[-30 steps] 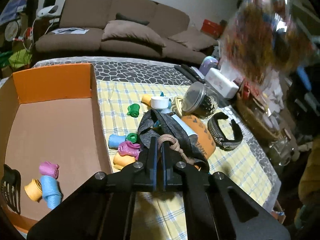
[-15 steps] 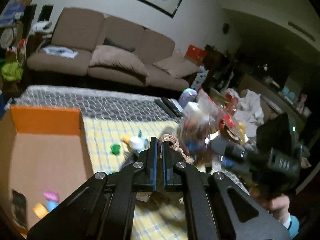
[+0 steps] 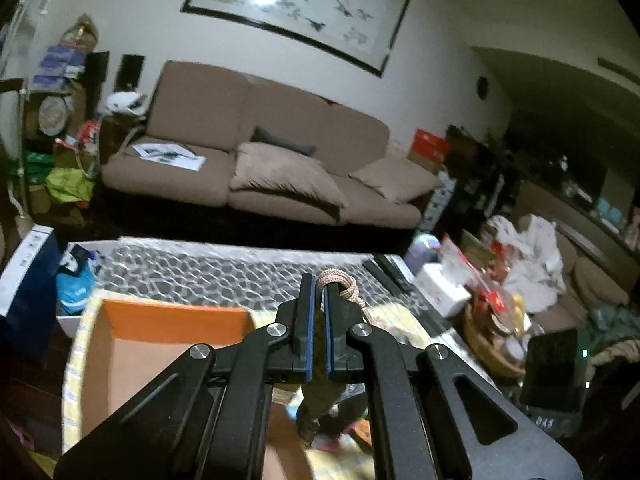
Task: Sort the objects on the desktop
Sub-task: 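Grasp the brown cord with the left tool while the right holds the rubber-band bag, then carry the grey strap and rubber-band bag over the box and open both tools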
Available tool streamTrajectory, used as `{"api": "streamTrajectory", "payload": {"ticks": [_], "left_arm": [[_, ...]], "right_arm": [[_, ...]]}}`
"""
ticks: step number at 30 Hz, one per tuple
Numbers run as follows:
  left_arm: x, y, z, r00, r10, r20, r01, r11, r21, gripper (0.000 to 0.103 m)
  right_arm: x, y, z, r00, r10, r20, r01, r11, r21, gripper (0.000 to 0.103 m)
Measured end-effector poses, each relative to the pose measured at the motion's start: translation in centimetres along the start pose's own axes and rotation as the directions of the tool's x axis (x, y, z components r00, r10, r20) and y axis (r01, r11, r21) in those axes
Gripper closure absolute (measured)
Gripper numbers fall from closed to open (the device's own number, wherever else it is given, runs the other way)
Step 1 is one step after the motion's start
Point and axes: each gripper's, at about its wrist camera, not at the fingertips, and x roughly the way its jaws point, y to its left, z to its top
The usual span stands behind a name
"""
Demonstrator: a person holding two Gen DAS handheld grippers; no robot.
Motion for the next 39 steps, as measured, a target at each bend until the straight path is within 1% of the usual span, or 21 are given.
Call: {"api": "streamTrajectory", "payload": {"ticks": [5,8,12,14,16,20,23,25,27,28,30,32,34,36,39], "left_arm": [[-1.4,3.2,2.4,0.998,0.051,0.036,-0.050,0.998,-0.022,0.099],[-2.1,4.8,3.9,0.996,0.069,0.051,-0.067,0.997,-0.037,0.099],[-2.2,6.1,4.9,0.992,0.112,0.048,-0.112,0.994,-0.012,0.099],[-1.1,6.9,4.7,0.993,0.119,0.017,-0.119,0.993,-0.007,0.099],[0.5,7.3,3.9,0.990,0.142,-0.024,-0.142,0.990,0.012,0.099],[4.6,8.6,1.5,0.974,0.201,-0.104,-0.198,0.979,0.040,0.099],[7.8,9.9,-0.5,0.959,0.220,-0.178,-0.216,0.976,0.037,0.099],[9.0,10.3,-1.9,0.952,0.222,-0.210,-0.220,0.975,0.033,0.099],[10.5,10.8,-3.3,0.943,0.217,-0.253,-0.218,0.976,0.025,0.099],[11.3,11.0,-4.2,0.934,0.221,-0.280,-0.221,0.975,0.030,0.099],[12.1,11.4,-5.1,0.924,0.223,-0.310,-0.223,0.974,0.036,0.099],[12.9,11.8,-6.4,0.911,0.214,-0.353,-0.217,0.976,0.033,0.099],[13.2,12.1,-7.1,0.906,0.210,-0.367,-0.214,0.976,0.029,0.092],[13.0,12.2,-7.5,0.904,0.214,-0.371,-0.217,0.976,0.034,0.079],[12.3,12.6,-7.4,0.905,0.216,-0.366,-0.220,0.975,0.032,0.073]], "right_arm": [[1.7,1.3,-0.4,1.000,0.018,-0.024,-0.019,0.999,-0.027,0.080],[2.9,2.2,-0.6,0.999,0.037,-0.038,-0.039,0.998,-0.039,0.080],[4.5,3.2,-1.1,0.997,0.053,-0.061,-0.056,0.997,-0.055,0.080],[5.5,3.4,-1.5,0.996,0.054,-0.078,-0.058,0.997,-0.060,0.080],[6.5,3.6,-2.0,0.994,0.045,-0.100,-0.052,0.997,-0.065,0.080],[8.8,4.0,-3.3,0.987,0.005,-0.161,-0.021,0.995,-0.095,0.080],[10.7,4.6,-4.7,0.972,-0.060,-0.226,0.021,0.985,-0.169,0.080],[12.0,5.0,-5.7,0.956,-0.113,-0.272,0.048,0.971,-0.233,0.080],[13.4,5.4,-6.9,0.932,-0.175,-0.317,0.076,0.950,-0.302,0.080],[13.9,5.4,-7.5,0.921,-0.199,-0.334,0.084,0.940,-0.329,0.080],[15.1,5.4,-8.7,0.894,-0.253,-0.369,0.101,0.918,-0.384,0.080],[15.9,5.3,-9.9,0.872,-0.289,-0.395,0.105,0.899,-0.426,0.080],[16.5,5.2,-10.8,0.856,-0.316,-0.409,0.109,0.884,-0.454,0.080],[16.8,4.9,-11.4,0.846,-0.340,-0.412,0.119,0.871,-0.476,0.080],[17.3,4.4,-11.8,0.834,-0.378,-0.401,0.146,0.853,-0.500,0.080]]}}
